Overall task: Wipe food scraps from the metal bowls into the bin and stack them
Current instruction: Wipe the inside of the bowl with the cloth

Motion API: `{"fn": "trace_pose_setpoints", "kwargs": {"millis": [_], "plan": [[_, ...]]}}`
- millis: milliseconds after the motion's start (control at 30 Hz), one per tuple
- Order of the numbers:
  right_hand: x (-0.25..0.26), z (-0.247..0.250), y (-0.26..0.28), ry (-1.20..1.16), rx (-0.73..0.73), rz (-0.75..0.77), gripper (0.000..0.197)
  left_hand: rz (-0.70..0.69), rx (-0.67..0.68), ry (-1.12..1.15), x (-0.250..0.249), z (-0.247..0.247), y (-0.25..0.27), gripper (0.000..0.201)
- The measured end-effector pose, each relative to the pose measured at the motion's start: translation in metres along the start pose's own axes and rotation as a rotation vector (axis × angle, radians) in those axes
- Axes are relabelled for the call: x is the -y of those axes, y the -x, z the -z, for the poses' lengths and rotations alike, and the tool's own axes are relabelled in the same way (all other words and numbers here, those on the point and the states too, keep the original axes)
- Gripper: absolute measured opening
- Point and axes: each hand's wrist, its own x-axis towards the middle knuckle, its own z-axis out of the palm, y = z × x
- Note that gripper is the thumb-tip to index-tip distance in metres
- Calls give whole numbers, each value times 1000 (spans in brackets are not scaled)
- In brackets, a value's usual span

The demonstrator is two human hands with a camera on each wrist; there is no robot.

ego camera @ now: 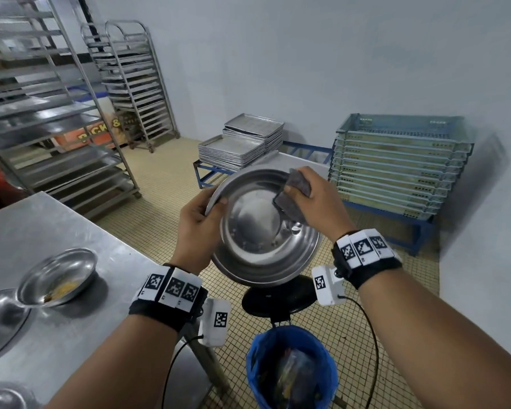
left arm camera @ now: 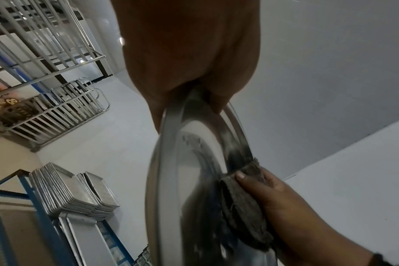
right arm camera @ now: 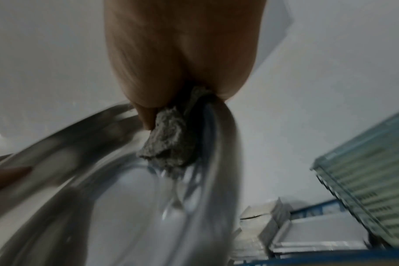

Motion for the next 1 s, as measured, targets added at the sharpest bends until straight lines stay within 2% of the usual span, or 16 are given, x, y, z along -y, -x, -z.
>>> {"fn": "trace_pose_setpoints", "kwargs": {"millis": [167,333,500,600,667,867,1000], "plan": [[-18,-28,37,-148,-79,-250,16,1,-115,37,7,1,0,22],[-28,-38,52,-188,-87,-338,22,56,-120,52,16,1,2,23],[-29,-27,45,-78,-29,-276,16,92,4,-72,17,14,-2,27],[-27,-26,42,-33,6,-218,17,122,26,-139,19,25,-1,27],[-22,-29,40,-29,6,-195,18,126,-15,-128,21,27,3,25],[-11,-53,36,-137,-56,-235,13,93,-287,-43,33,26,15,18],[-12,-66,31,-123,16,-224,11,120,-241,-135,28,44,23,15]]}}
